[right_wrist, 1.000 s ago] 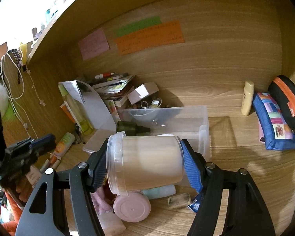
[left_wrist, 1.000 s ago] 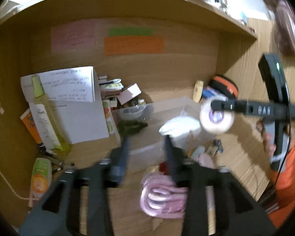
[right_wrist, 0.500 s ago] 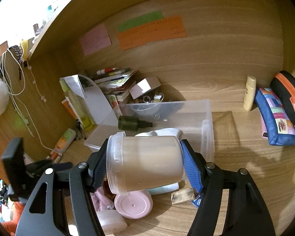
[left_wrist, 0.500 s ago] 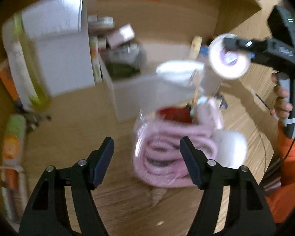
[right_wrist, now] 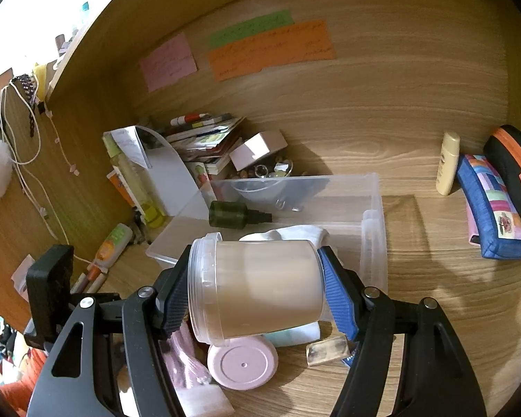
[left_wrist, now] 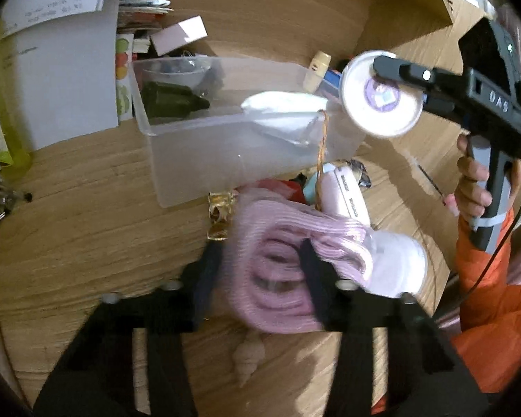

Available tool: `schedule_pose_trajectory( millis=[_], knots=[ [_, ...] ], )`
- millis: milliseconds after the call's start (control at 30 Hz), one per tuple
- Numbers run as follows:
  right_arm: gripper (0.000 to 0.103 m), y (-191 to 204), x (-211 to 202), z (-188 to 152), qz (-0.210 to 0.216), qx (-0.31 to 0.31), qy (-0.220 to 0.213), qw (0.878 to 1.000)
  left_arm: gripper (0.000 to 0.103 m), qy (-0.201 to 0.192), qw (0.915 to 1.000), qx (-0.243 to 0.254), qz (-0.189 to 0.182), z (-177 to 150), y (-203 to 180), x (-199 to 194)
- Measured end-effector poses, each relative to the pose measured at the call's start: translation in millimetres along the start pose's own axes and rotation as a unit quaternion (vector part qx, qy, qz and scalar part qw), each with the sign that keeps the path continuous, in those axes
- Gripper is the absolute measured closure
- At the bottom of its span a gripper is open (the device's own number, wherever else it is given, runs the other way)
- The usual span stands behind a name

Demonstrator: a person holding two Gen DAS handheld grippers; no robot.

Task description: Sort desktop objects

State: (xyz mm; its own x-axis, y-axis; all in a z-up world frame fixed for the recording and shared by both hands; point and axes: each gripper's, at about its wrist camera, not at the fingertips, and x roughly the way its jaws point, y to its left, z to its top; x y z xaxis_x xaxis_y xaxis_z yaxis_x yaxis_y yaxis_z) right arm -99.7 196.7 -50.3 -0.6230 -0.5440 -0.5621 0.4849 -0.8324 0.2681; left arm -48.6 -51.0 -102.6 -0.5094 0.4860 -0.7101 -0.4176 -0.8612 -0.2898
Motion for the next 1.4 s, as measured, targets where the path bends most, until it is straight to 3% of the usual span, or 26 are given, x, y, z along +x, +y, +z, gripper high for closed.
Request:
schedule_pose_trajectory(
  millis=[67, 400, 500, 567, 633, 733, 933, 1033, 1167, 1267, 1400],
  knots=[
    [0.038, 0.3, 1.0, 1.5, -0.001, 0.0, -0.002, 1.0, 0.078, -0.007, 1.0, 0.0, 0.002, -0.1, -1.2, -5.2],
    [0.038, 15.5, 13.8, 20.0, -0.019, -0.024, -0.015, 0.999, 0.078, -0.034, 0.9948, 0.031, 0.092, -2.1, -14.4, -20.8],
    [0.039, 21.8, 25.9, 24.0, -0.022, -0.027, -0.007, 0.999, 0.064, -0.066, 0.9908, 0.027, 0.115, 1.4, -12.7, -39.1],
    [0.039, 25.2, 34.3, 25.7, -0.018, -0.027, 0.0, 0.999, 0.041, -0.092, 0.986, 0.029, 0.136, 3.0, -12.5, -52.9],
    [0.039, 27.8, 40.5, 25.7, -0.015, -0.025, 0.005, 1.0, 0.034, -0.113, 0.9825, 0.031, 0.145, 1.5, -10.4, -67.4],
    [0.039, 28.5, 46.6, 23.0, -0.006, -0.02, 0.013, 1.0, 0.033, -0.112, 0.9813, 0.039, 0.152, -13.1, -10.4, -81.8],
    [0.039, 25.1, 56.4, 21.2, 0.001, -0.01, 0.021, 1.0, 0.033, -0.053, 0.9811, 0.057, 0.177, -48.8, -22.4, -61.1],
    [0.038, 26.6, 64.3, 22.5, 0.0, -0.007, 0.027, 1.0, 0.036, -0.031, 0.9807, 0.073, 0.179, -62.0, -33.5, -44.9],
    [0.039, 31.9, 75.8, 24.3, -0.002, -0.01, 0.035, 0.999, 0.049, -0.009, 0.9798, 0.088, 0.179, -66.0, -40.3, -25.7],
    [0.039, 35.2, 83.6, 24.7, -0.007, -0.014, 0.04, 0.999, 0.063, 0.003, 0.9806, 0.083, 0.178, -65.1, -35.2, -17.8],
    [0.038, 37.0, 92.3, 24.5, -0.016, -0.018, 0.048, 0.999, 0.071, 0.003, 0.9835, 0.067, 0.168, -64.0, -27.5, -14.1]
  ],
)
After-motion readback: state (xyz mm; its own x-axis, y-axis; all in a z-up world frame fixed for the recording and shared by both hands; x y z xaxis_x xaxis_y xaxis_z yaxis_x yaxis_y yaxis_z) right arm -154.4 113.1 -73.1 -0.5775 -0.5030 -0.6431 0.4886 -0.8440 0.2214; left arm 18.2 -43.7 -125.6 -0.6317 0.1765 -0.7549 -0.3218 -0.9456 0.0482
